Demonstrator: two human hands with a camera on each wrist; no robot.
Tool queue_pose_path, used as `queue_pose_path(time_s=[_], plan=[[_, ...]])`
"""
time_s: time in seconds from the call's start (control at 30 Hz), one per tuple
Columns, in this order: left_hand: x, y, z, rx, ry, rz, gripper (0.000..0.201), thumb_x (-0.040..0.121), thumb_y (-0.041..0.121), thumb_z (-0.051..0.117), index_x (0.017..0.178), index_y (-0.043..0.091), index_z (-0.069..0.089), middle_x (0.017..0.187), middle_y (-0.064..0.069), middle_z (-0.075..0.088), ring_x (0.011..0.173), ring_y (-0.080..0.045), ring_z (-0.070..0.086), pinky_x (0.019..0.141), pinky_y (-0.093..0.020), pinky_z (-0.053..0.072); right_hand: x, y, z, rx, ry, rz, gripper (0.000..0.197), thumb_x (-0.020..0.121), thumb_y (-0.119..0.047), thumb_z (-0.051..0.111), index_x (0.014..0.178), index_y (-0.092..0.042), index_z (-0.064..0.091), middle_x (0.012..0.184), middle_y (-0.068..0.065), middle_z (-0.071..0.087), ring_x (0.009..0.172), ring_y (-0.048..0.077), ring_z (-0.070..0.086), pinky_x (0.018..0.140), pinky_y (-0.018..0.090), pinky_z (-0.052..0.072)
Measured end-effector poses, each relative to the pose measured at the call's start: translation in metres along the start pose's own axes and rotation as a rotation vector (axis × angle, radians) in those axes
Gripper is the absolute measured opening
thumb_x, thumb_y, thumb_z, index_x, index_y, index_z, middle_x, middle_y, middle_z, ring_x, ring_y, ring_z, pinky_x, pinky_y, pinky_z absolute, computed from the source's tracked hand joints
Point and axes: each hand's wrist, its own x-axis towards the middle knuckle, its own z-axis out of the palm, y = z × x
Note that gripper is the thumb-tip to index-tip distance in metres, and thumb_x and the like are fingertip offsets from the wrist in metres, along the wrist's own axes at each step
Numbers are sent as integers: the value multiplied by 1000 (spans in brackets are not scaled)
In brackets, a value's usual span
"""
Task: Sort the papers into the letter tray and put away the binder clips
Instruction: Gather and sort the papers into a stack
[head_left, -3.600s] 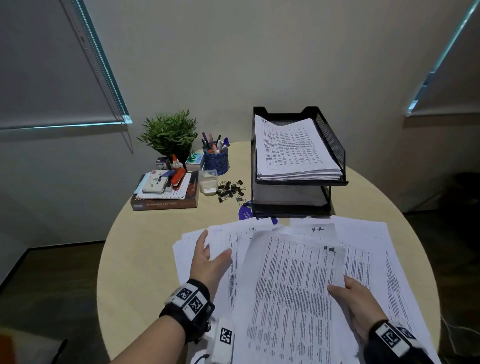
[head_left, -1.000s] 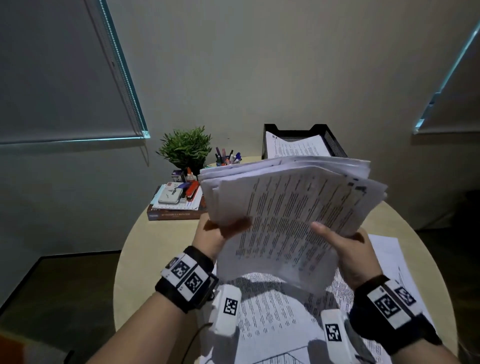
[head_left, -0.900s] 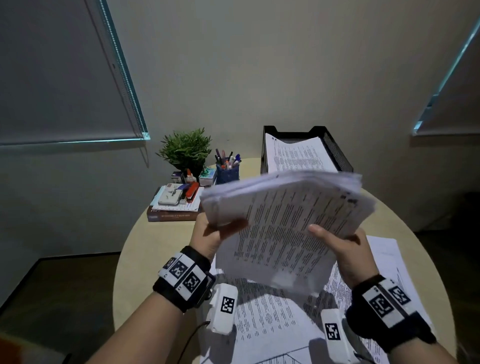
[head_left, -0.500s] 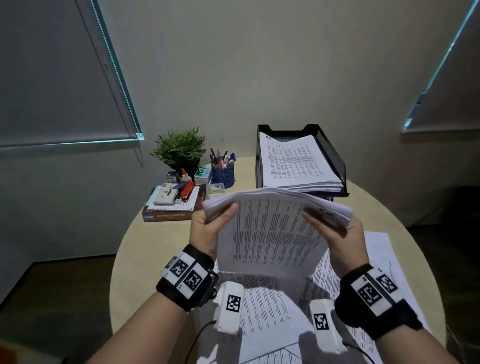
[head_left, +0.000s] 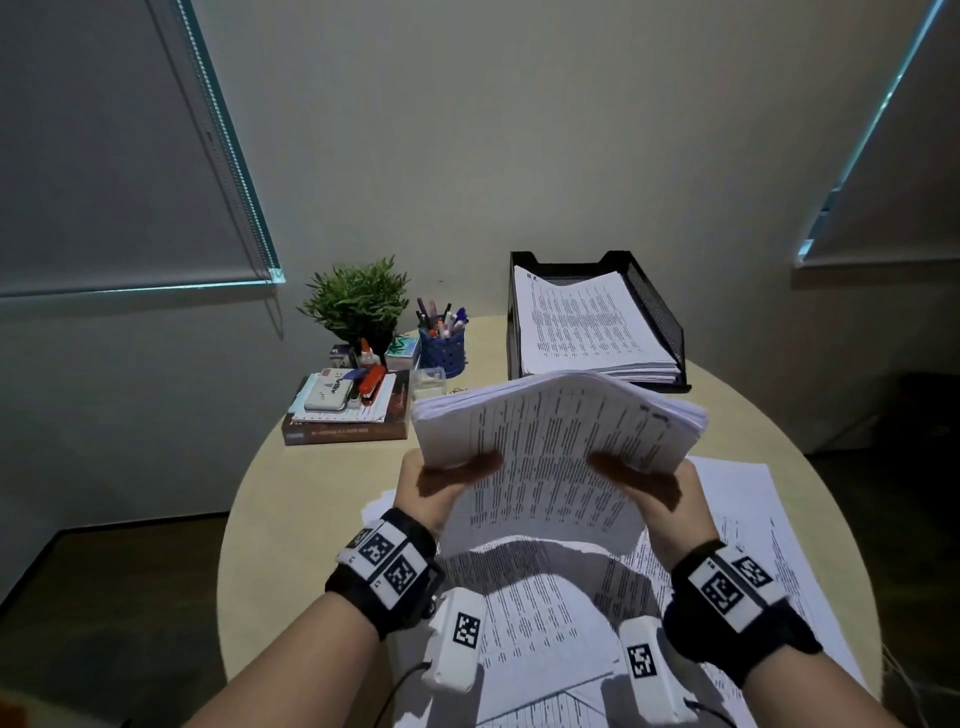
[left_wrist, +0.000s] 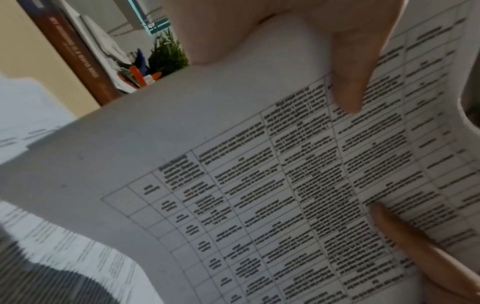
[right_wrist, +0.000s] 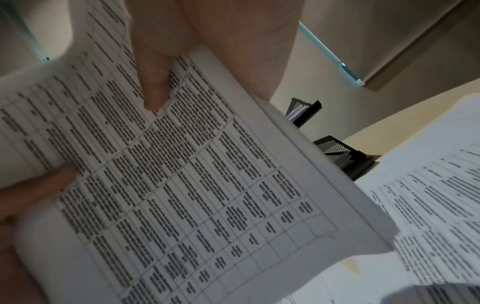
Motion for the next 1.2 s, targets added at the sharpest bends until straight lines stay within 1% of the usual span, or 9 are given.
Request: queue_pose_path(time_s=[0.17,0.27,0.33,0.5,0.63,0.77,0.83,1.03,1.2], plan=[[-12,-27,-6,258,80,-266,31,65,9,83,88,16,65,91,2,70,89,-20,64,80,-27,52,-16,40,-7,-138,26,282,18,74,-12,76,88,-18,66,79,0,74,75,13,70,67,25,52],[-26,-65,-16,402,95,-424,31,71,6,78,98,4,61,105,-13,68,73,-10,60,56,-8,48,-35,75,-8,-271,33,440,14,79,-9,73,74,-12,60,63,7,67,50,22,60,46,23,51],[-32,-85,-24,448,65,-484,31,74,5,76,102,1,63,100,-9,66,76,-11,60,57,-10,48,-45,87,-8,-183,76,507,3,84,-3,66,86,-2,64,76,16,70,60,27,66,50,27,55],[-31,-99,-33,652,-141,-476,15,85,10,63,86,21,54,87,4,59,79,-8,56,66,-15,47,-41,97,-11,-170,111,554,13,88,-10,62,95,1,63,91,14,68,86,27,65,68,29,50],[-16,-81,-28,582,-213,-490,22,91,9,55,113,11,55,104,-5,64,73,-15,62,72,-34,58,-17,76,-17,-233,101,537,19,88,-19,63,97,-2,60,104,20,65,94,31,62,77,33,51],[13,-51,-1,500,-241,-429,38,94,4,46,132,8,43,125,-10,58,91,-17,68,70,-27,60,27,41,-27,-284,113,432,29,91,-20,60,114,-4,55,92,16,66,83,35,63,71,43,55],[36,-33,15,433,-211,-397,39,94,0,43,132,7,42,127,-12,55,95,-19,66,69,-24,60,51,22,-34,-261,73,390,33,90,-14,60,122,-11,53,109,13,68,95,36,66,82,54,55],[111,-2,61,343,-107,-384,47,91,-10,41,136,4,40,135,-12,48,119,-34,54,73,-34,55,119,-37,-49,-281,-32,311,44,86,9,53,121,-17,50,113,4,61,82,17,63,48,24,55],[174,7,89,525,-8,-310,38,86,-7,51,124,-6,49,121,-23,59,104,-35,63,81,-36,58,192,-37,-57,-239,119,327,46,85,22,39,124,0,50,118,10,55,106,30,54,88,45,51]])
